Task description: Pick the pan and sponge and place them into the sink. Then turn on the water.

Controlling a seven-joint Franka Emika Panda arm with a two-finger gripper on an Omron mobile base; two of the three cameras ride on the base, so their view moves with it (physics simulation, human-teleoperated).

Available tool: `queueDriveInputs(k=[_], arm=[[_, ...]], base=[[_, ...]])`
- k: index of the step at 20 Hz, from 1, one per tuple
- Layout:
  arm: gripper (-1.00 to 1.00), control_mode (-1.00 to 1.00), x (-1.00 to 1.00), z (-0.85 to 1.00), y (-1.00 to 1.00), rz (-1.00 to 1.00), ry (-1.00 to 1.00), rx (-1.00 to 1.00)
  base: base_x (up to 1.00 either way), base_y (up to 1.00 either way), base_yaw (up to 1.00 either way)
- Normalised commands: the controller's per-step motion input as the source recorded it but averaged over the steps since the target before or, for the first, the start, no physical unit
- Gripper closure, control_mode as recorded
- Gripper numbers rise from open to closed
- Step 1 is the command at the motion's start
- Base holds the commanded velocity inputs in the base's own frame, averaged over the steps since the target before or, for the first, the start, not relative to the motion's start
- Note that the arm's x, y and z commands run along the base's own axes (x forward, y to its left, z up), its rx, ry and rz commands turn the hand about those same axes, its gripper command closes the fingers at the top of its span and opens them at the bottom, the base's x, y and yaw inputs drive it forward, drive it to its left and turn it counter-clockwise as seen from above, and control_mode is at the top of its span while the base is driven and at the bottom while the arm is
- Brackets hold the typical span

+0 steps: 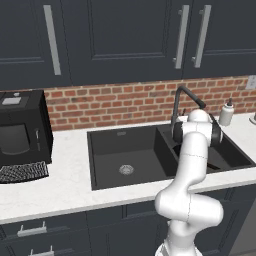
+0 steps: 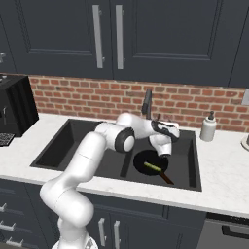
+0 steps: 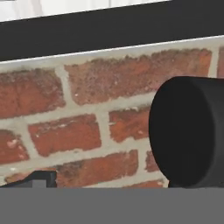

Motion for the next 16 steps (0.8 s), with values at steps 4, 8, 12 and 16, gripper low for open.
queueDriveInputs(k=[4,8,12,16], arm=[[-1.00,-1.00,0.48,0.06,-0.71,-0.07,0.14,0.17],[-1.00,-1.00,0.62,0.08,-0.76,-0.12,0.22,0.18],[-1.00,-1.00,0.35,0.11,-0.80,-0.08,0.19,0.19],[-1.00,-1.00,0.03,0.34,-0.89,-0.01,0.03,0.27]], base=[[0.00,0.00,0.00],[0.00,0.00,0.00],[0.00,0.00,0.00],[0.00,0.00,0.00]])
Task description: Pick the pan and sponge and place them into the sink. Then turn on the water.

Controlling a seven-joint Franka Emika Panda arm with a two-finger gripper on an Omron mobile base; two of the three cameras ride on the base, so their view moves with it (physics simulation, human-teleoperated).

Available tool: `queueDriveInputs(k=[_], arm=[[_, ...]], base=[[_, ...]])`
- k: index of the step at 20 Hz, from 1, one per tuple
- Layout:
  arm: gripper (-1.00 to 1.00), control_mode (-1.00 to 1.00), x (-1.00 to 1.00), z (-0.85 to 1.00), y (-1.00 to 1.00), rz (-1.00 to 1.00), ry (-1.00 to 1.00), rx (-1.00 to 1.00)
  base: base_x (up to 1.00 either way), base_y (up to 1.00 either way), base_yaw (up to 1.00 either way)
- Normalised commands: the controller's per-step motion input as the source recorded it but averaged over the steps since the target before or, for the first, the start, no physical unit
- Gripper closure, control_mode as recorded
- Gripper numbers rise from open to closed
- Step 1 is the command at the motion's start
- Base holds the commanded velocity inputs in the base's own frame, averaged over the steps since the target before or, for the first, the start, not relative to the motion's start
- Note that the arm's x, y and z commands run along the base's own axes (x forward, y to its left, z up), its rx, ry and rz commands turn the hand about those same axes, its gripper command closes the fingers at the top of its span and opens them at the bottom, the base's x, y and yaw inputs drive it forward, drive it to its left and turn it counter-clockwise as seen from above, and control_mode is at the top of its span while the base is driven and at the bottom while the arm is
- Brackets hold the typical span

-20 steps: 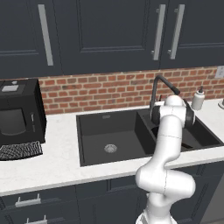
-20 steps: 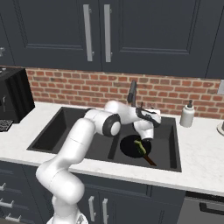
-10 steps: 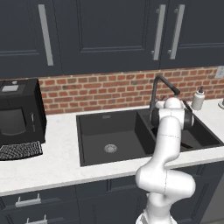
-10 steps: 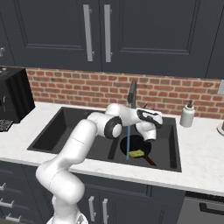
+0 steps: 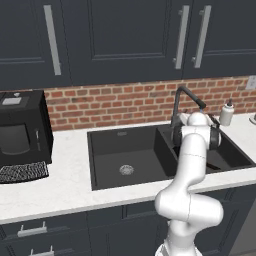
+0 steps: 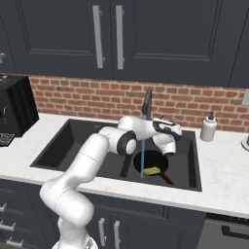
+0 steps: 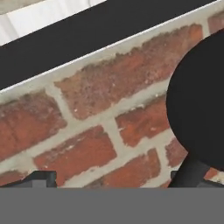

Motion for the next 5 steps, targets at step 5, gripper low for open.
queueDriveInputs(k=[5], arm=[[-1.00,-1.00,0.00,0.30,-1.00,0.00,0.00,0.34]], base=[[0.00,0.00,0.00]])
